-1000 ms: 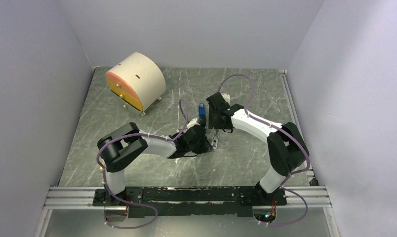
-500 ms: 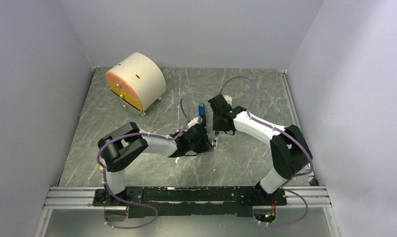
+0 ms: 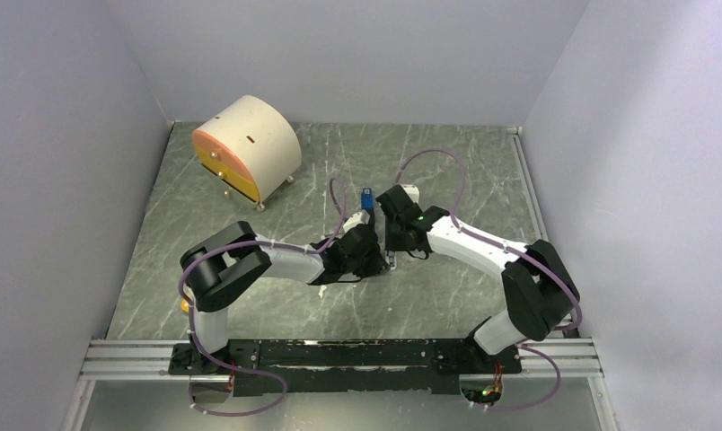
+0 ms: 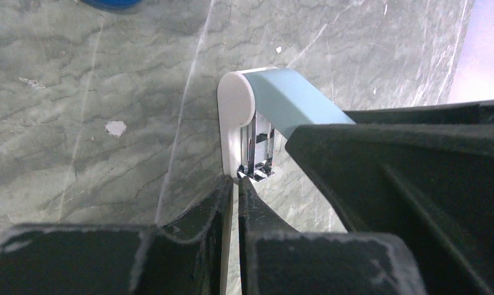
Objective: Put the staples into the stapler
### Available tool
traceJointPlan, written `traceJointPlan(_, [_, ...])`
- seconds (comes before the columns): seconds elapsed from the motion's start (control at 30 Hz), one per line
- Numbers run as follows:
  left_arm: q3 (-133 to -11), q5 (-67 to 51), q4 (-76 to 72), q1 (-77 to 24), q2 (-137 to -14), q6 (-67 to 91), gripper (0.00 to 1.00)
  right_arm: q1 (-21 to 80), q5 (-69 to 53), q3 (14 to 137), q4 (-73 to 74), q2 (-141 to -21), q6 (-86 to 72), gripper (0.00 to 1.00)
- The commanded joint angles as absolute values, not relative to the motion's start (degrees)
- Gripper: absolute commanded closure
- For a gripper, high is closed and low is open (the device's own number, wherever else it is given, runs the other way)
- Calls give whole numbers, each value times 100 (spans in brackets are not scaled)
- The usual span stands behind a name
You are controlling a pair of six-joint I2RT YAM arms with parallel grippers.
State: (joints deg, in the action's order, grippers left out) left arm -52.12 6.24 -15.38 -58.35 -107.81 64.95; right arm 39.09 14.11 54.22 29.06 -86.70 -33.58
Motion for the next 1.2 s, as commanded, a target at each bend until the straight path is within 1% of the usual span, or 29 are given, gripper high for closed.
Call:
traceJointPlan(0.0, [-5283,880,-1475,-5819,-11002,6481,88,4016,1266,5160,3221,-8650,-3560,80])
traceJointPlan(0.47, [-5010,941,-1580,-5817,-10684,6616,89,4053,1257,4857,2823,-9265,-3584,81])
traceJointPlan(0.77, [-4645,1503,-1258,-5814,-9790,6597,89,4072,1341,4584,2645,-9674,-3601,82])
traceJointPlan(0.97, [-4464,1799,-1049,-5810,-9387,6534,88,4077,1433,4641,2658,-9960,-3588,81])
traceJointPlan(1.1, [-4359,1929,-924,-5810,-9176,6489,87,4080,1543,4856,2791,-9775,-3510,78])
traceJointPlan(1.17, [-4315,2005,-875,-5810,-9062,6467,87,4082,1547,5034,2889,-9598,-3461,71])
